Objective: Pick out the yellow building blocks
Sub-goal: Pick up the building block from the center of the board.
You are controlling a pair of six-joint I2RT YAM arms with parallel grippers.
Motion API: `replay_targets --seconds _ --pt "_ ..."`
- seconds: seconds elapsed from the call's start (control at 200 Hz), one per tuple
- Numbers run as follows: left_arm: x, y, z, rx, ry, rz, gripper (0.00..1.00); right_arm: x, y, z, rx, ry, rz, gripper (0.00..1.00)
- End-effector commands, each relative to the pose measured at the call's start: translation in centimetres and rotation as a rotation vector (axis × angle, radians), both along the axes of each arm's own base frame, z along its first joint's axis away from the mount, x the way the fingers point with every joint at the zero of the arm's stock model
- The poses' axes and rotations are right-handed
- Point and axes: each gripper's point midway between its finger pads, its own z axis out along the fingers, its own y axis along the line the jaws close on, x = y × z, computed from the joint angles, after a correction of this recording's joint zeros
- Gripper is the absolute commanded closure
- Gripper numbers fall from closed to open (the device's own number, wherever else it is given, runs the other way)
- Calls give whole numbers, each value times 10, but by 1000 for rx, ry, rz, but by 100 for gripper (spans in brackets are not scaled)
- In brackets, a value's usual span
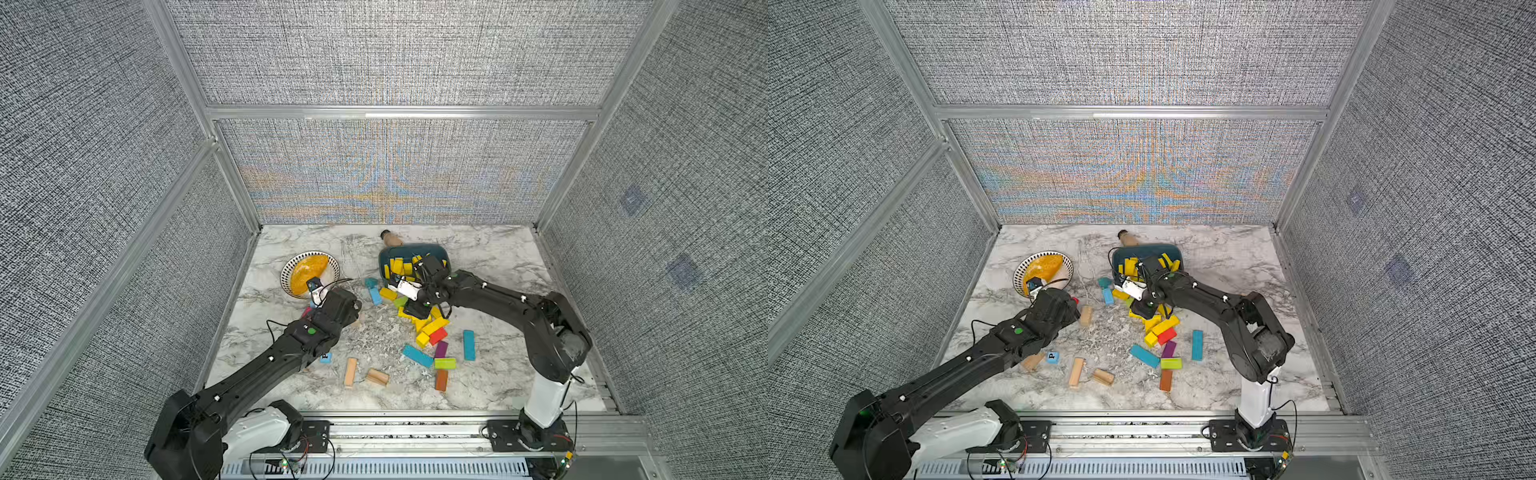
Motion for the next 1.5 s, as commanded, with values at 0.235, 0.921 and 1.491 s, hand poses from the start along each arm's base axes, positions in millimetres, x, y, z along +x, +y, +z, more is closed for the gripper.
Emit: replay_targets --seconds 0.235,0.921,1.491 --pt "-3 20 1 17 -41 90 33 -2 14 -24 -34 29 184 48" --pt "-3 24 2 32 -53 98 33 7 -2 -58 -149 39 141 62" --pt "-1 23 0 58 -47 87 33 58 1 99 226 -423 -165 73"
